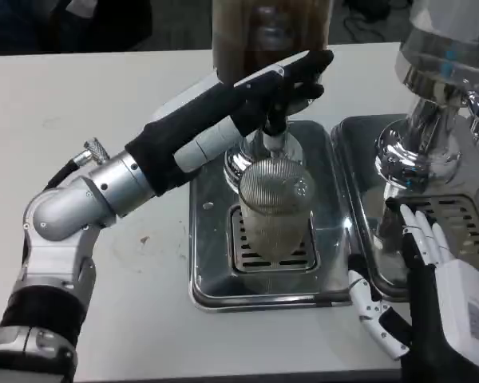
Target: Grasp the cup under the faucet to collect the drink, then remove the cup.
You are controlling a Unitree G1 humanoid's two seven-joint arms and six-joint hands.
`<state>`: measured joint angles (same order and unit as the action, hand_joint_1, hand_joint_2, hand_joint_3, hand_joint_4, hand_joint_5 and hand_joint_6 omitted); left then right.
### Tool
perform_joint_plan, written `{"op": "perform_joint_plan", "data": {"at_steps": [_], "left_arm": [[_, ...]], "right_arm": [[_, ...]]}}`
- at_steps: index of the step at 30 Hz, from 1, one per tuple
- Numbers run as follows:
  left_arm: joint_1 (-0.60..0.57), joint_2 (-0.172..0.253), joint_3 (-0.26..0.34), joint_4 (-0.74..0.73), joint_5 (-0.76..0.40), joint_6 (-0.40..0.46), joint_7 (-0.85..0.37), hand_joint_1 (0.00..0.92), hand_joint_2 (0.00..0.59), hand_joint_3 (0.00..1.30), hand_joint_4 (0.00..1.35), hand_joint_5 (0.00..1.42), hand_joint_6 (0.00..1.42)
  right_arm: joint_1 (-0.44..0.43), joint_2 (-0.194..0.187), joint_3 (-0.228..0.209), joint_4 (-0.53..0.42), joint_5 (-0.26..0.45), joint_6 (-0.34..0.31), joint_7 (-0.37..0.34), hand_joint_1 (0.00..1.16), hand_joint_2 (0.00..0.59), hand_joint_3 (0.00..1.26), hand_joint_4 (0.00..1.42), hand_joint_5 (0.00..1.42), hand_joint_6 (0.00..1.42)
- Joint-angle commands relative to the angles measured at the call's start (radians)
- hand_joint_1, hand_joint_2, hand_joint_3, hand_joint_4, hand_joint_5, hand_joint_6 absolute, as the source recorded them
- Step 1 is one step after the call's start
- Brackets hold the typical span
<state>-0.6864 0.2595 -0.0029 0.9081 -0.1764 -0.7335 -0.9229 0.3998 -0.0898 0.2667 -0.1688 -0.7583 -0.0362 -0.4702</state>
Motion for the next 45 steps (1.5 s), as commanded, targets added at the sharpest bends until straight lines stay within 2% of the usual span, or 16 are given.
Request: {"op": "perform_joint_plan", "data": {"at_steps": [1, 25, 37, 41, 45], "left_arm": [[-0.005, 0.016, -0.043, 0.033, 0.066, -0.009, -0.006, 0.000, 0.061, 0.08, 0.00, 0.09, 0.04], [0.003, 0.043, -0.172, 0.091, 0.176, -0.147, 0.064, 0.000, 0.059, 0.08, 0.00, 0.09, 0.04], [0.000, 0.081, -0.253, 0.092, 0.281, -0.249, 0.185, 0.000, 0.061, 0.07, 0.00, 0.09, 0.05], [0.001, 0.087, -0.267, 0.088, 0.294, -0.264, 0.208, 0.000, 0.061, 0.07, 0.00, 0.09, 0.05], [0.001, 0.095, -0.285, 0.087, 0.300, -0.271, 0.230, 0.000, 0.060, 0.07, 0.00, 0.09, 0.05]], "right_arm": [[0.007, -0.003, -0.001, -0.007, 0.006, -0.001, 0.003, 0.36, 0.443, 0.12, 0.07, 0.04, 0.11], [0.026, -0.009, -0.014, -0.039, 0.032, -0.014, 0.015, 0.36, 0.444, 0.12, 0.07, 0.04, 0.11], [0.031, -0.011, -0.015, -0.039, 0.050, -0.033, 0.005, 0.36, 0.438, 0.12, 0.07, 0.04, 0.11], [0.031, -0.007, -0.026, -0.029, 0.090, -0.069, 0.006, 0.33, 0.420, 0.12, 0.07, 0.05, 0.12], [0.025, -0.003, -0.051, 0.008, 0.197, -0.152, 0.016, 0.34, 0.350, 0.12, 0.08, 0.07, 0.16]]}}
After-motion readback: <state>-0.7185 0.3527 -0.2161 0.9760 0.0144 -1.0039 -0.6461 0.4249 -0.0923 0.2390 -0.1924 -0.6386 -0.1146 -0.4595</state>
